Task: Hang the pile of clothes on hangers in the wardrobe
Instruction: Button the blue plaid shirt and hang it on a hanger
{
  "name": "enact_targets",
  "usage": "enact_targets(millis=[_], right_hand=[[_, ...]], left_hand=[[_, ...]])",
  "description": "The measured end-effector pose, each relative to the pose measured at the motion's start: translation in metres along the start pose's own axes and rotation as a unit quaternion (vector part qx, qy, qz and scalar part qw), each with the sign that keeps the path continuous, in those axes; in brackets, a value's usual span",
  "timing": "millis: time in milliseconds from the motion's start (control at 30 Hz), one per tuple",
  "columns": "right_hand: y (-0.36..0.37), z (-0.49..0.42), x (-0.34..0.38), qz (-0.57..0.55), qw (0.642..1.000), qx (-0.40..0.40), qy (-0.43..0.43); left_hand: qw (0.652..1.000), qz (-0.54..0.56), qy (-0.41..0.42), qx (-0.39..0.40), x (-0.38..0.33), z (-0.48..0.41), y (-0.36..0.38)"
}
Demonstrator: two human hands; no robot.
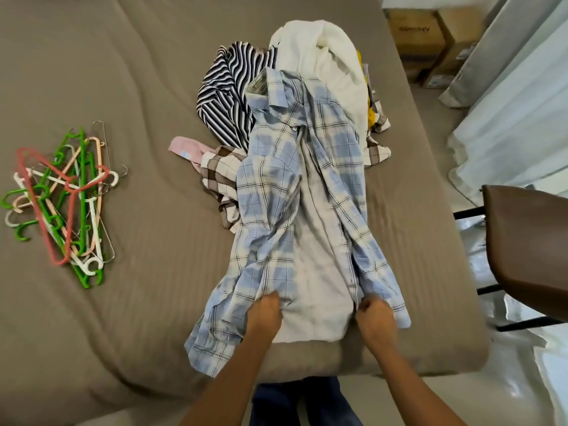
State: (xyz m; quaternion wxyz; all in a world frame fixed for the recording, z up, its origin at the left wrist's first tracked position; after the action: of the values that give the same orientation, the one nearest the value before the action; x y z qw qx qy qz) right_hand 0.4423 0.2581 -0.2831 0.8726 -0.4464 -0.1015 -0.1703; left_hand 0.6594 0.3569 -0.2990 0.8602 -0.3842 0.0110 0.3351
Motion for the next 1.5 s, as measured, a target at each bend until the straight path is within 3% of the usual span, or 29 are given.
enact_targets(millis=[67, 167, 267, 333, 433, 533, 667, 800, 867, 1067, 1167, 1267, 1367, 1433, 1500], right_hand=[[-0.002, 0.004, -0.005, 0.043, 0.998, -0.047, -0.011], [0.0, 0.015, 0.023, 0.014, 0.97, -0.148, -0.194], [0.012, 0.01, 0.06, 0.092, 0.951, -0.107, -0.276], [0.02, -0.003, 0.074, 0.104, 0.965, -0.071, -0.228], [0.017, -0.017, 0.078, -0.039, 0.991, -0.045, -0.119], [0.003, -0.024, 0.06, -0.135, 0.989, -0.036, -0.05], [-0.012, -0.013, 0.043, -0.147, 0.98, -0.019, -0.131], [-0.026, 0.015, 0.044, -0.148, 0.96, -0.166, -0.17], [-0.028, 0.026, 0.044, -0.141, 0.951, -0.2, -0.187], [-0.015, 0.025, 0.042, -0.088, 0.967, -0.13, -0.2], [-0.017, 0.024, 0.044, -0.063, 0.977, -0.106, -0.172], [-0.032, 0.033, 0.046, -0.084, 0.971, -0.149, -0.168], [-0.041, 0.046, 0.048, -0.089, 0.943, -0.212, -0.241], [-0.04, 0.051, 0.05, -0.159, 0.937, -0.178, -0.257], [-0.036, 0.052, 0.055, -0.266, 0.931, -0.083, -0.235]], left_hand=[[0.992, 0.121, 0.004, -0.029, 0.005, 0.002, 0.001], [0.941, 0.327, 0.026, -0.086, 0.017, 0.015, 0.004], [0.899, 0.412, 0.052, -0.142, 0.026, 0.039, 0.004], [0.901, 0.402, 0.035, -0.16, 0.034, 0.049, 0.01], [0.916, 0.377, -0.002, -0.135, 0.049, 0.052, 0.024], [0.923, 0.369, -0.007, -0.107, 0.056, 0.051, 0.029], [0.925, 0.353, 0.017, -0.141, 0.047, 0.047, 0.015], [0.915, 0.378, 0.033, -0.139, 0.029, 0.031, -0.001], [0.923, 0.367, 0.035, -0.112, 0.017, 0.023, -0.01], [0.96, 0.277, 0.004, -0.024, -0.013, 0.003, -0.02], [0.971, 0.238, -0.005, -0.027, -0.017, 0.002, -0.022], [0.946, 0.322, -0.014, -0.043, -0.012, 0.01, -0.023], [0.877, 0.481, -0.009, -0.018, -0.008, 0.026, -0.025], [0.828, 0.56, -0.003, 0.0, -0.008, 0.034, -0.027], [0.808, 0.589, -0.005, 0.01, -0.012, 0.041, -0.031]])
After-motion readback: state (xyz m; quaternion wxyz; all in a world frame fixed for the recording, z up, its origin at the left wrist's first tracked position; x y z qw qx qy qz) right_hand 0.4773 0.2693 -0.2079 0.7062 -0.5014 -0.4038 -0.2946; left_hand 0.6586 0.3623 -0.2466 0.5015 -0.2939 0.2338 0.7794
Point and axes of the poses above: each hand's wrist, its own z-axis away from the middle knuckle, its own y-axis out of the palm, x = y × z, the point moved 2 cm from there along -z, towards the middle knuckle, and after that the axes turned 11 degrees about x, right-handed, at the moved point
